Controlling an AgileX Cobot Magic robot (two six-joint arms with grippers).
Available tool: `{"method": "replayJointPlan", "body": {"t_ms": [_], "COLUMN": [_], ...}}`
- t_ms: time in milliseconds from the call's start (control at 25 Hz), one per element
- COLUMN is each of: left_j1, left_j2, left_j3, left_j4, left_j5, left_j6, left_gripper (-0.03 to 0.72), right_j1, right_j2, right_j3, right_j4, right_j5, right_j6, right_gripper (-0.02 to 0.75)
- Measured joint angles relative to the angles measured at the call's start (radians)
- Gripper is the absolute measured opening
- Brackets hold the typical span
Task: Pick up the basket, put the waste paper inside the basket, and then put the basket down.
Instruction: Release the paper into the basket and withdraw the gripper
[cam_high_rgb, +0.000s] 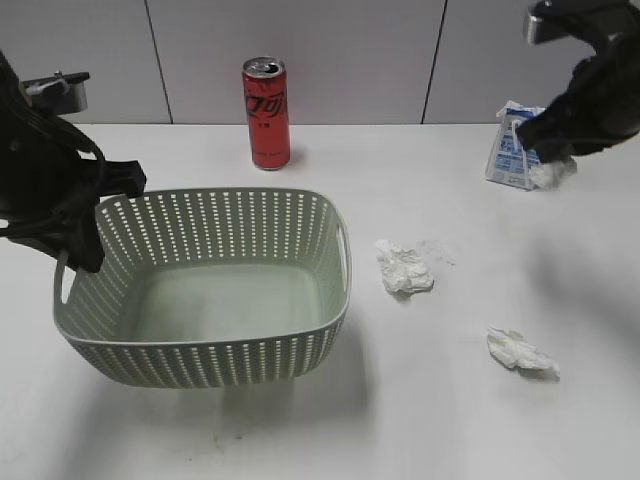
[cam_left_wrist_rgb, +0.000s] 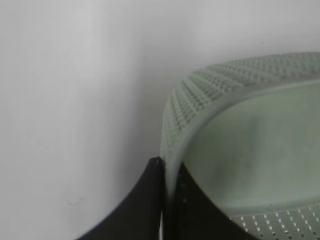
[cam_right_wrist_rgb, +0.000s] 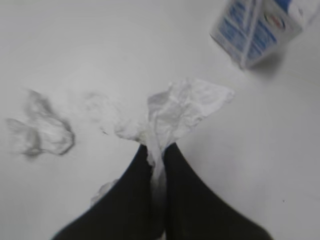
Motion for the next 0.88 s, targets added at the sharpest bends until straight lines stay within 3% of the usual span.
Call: {"method": "replayJointPlan", "body": {"t_ms": [280,440,560,880], "left_j1": [0.000,0.000,0.000,0.000], "left_j2": [0.000,0.000,0.000,0.000], "left_j3": [0.000,0.000,0.000,0.000], "left_j4": [0.000,0.000,0.000,0.000], "left_j5": [0.000,0.001,0.002,-0.006], "left_j6": [0.002,0.002,0.002,0.002], "left_gripper": [0.006,0.006,0.006,0.006], "right_j1": [0.252,0.372,0.443,0.596], "right_j2": [-0.158,-0.178,-0.178,-0.095], "right_j3": [-0.001,-0.012,-0.014,-0.015], "right_j4": [0.023,0.175,0.251,0.285], "right_j5": [-0.049,-0.108,-0.167,-0.254], "right_j6": [-0.005,-0.006,-0.006,-0.006], "right_gripper": [0.003,0.003,0.003,0.003]}}
